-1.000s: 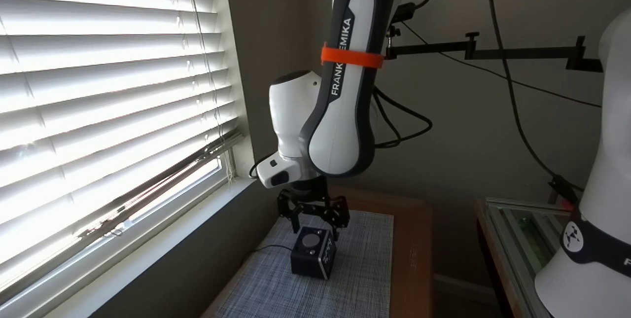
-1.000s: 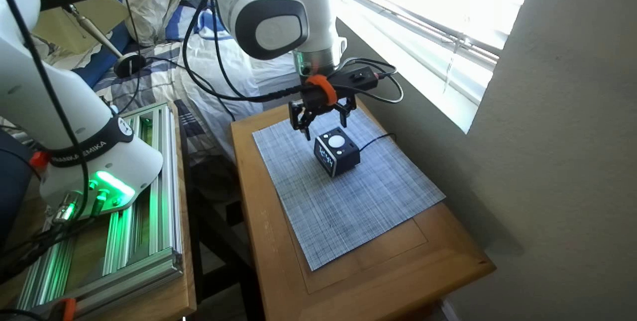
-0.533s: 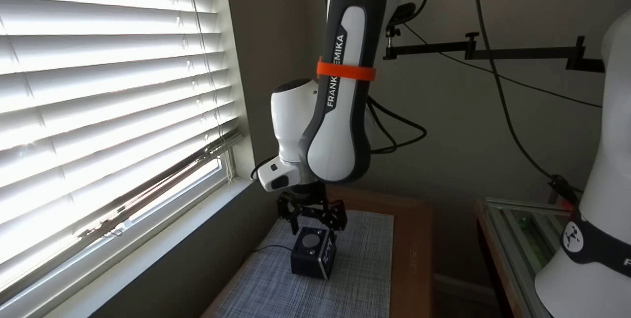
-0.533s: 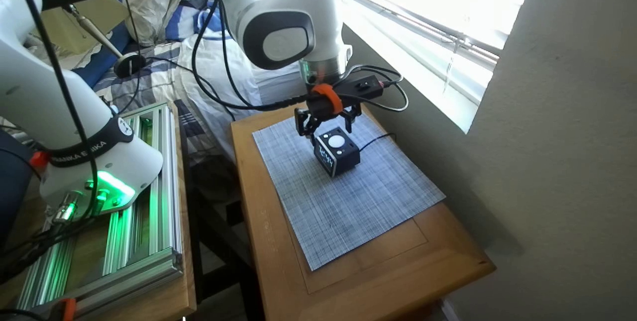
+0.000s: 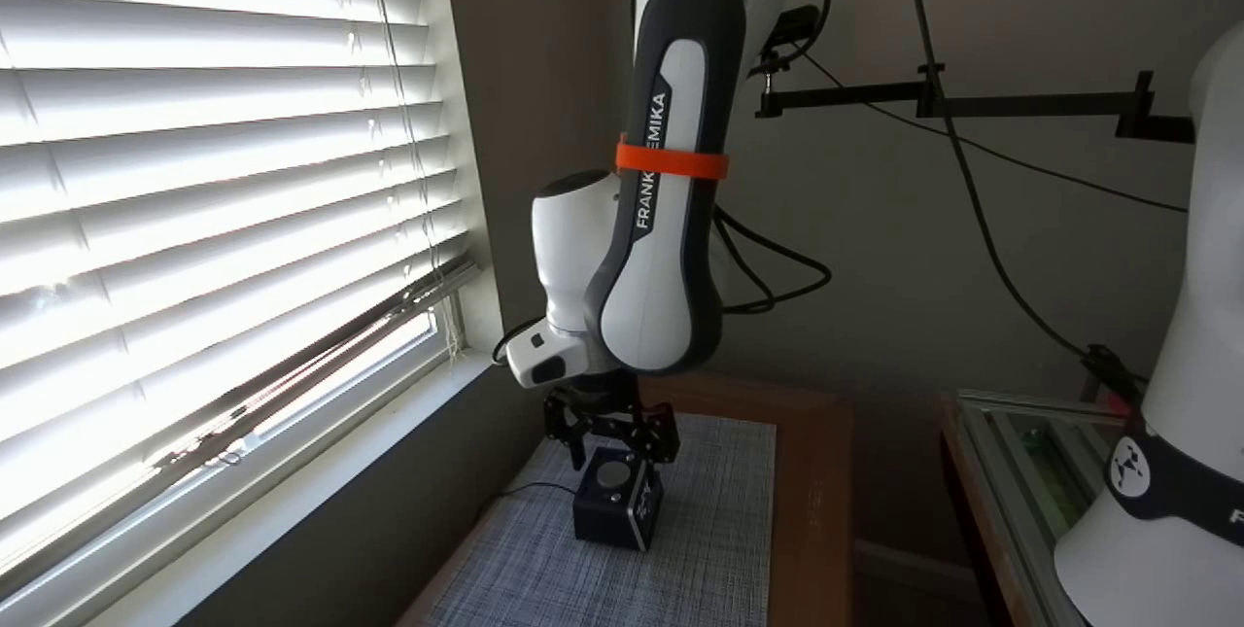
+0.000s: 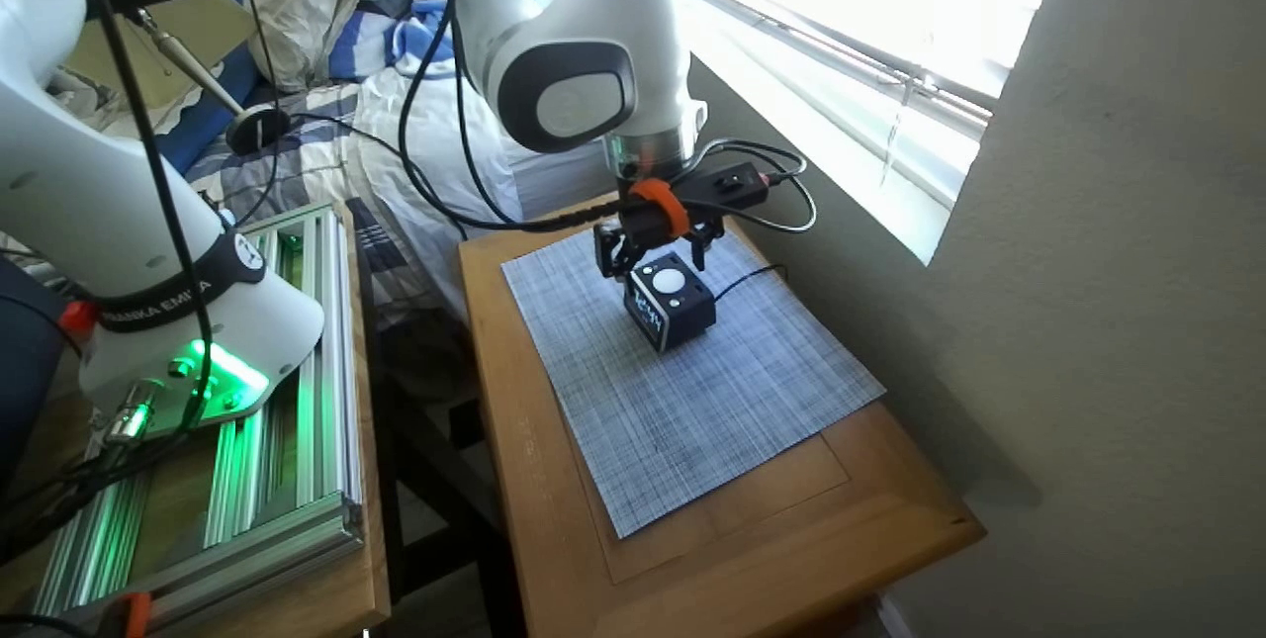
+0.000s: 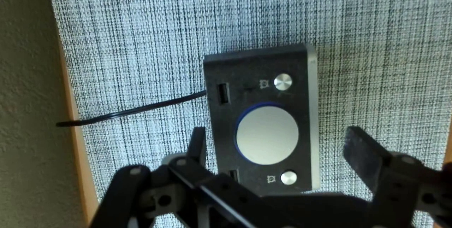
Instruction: Pick up the black digital clock and turn it ninety degrees to the left
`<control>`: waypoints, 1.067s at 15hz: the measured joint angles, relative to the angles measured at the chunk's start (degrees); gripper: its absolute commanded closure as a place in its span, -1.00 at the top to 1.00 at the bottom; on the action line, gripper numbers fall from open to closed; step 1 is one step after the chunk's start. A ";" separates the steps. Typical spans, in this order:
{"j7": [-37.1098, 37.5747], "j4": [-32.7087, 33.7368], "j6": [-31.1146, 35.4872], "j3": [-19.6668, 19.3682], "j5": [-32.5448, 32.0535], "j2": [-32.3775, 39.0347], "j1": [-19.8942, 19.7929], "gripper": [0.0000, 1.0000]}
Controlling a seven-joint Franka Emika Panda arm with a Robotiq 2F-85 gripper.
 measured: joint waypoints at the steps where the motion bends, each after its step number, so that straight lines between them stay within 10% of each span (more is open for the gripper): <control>1: 0.00 0.20 0.04 0.13 0.00 0.25 -0.11 1.00; 16: 0.00 2.01 0.07 0.94 0.00 2.32 -1.14 1.00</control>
